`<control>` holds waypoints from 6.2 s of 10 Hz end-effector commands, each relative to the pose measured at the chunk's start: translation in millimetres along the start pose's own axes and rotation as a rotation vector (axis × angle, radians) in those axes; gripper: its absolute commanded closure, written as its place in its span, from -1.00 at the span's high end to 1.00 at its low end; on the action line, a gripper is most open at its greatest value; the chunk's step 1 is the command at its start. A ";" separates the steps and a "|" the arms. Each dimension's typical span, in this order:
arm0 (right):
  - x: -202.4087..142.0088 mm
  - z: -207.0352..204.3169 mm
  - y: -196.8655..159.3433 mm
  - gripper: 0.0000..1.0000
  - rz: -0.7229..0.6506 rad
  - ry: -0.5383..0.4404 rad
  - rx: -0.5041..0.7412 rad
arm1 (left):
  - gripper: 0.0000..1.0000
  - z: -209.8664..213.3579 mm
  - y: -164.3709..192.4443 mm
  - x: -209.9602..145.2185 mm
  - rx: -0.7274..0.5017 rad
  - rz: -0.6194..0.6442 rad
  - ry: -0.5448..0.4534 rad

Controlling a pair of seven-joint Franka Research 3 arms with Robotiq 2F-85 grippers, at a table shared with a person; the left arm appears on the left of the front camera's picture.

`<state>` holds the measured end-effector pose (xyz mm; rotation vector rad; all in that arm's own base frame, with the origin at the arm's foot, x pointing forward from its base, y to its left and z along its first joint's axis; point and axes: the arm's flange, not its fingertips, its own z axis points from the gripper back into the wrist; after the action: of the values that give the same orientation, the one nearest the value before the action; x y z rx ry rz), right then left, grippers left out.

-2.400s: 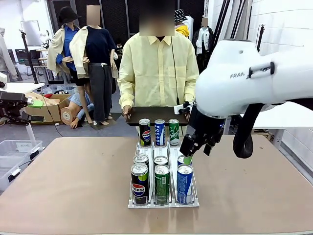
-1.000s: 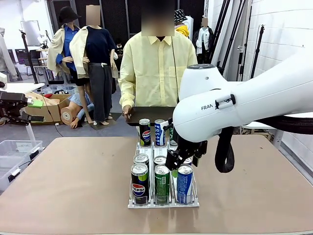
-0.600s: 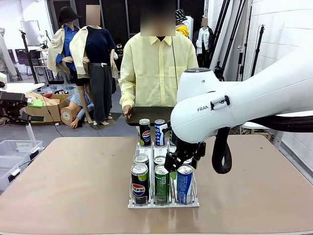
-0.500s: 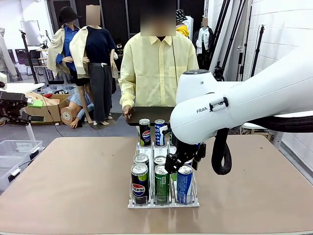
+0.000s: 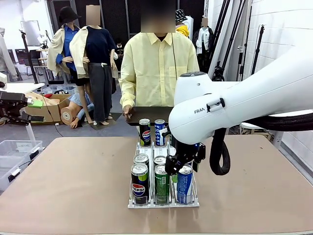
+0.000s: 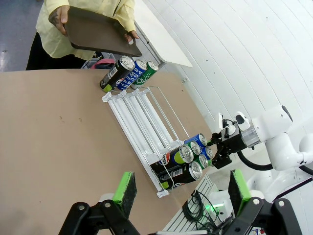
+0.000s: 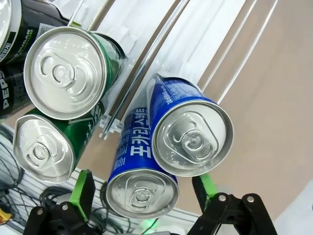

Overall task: Retrieve and hand over the desired beverage to the person.
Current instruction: Pick up a can of the same type that the person held from the Automatic Can Dispenser, then place the picked can on the Handle tray extended by the person.

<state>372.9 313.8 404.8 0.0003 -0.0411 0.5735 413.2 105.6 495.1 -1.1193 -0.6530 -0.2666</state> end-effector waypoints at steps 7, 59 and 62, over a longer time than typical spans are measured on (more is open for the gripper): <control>10.3 2.9 -1.6 0.19 0.001 0.053 -0.029 | 1.00 1.8 -1.5 0.1 -0.014 0.001 -0.008; -87.3 232.8 -200.7 -0.82 -0.144 -0.034 -0.063 | 1.00 1.8 -1.5 0.1 -0.014 0.001 -0.008; -87.3 232.8 -200.7 -0.82 -0.144 -0.034 -0.063 | 1.00 1.8 -1.5 0.1 -0.014 0.001 -0.008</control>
<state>397.7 94.5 632.3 -0.0469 -0.0836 0.4448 413.1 105.7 495.1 -1.1188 -0.6528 -0.2664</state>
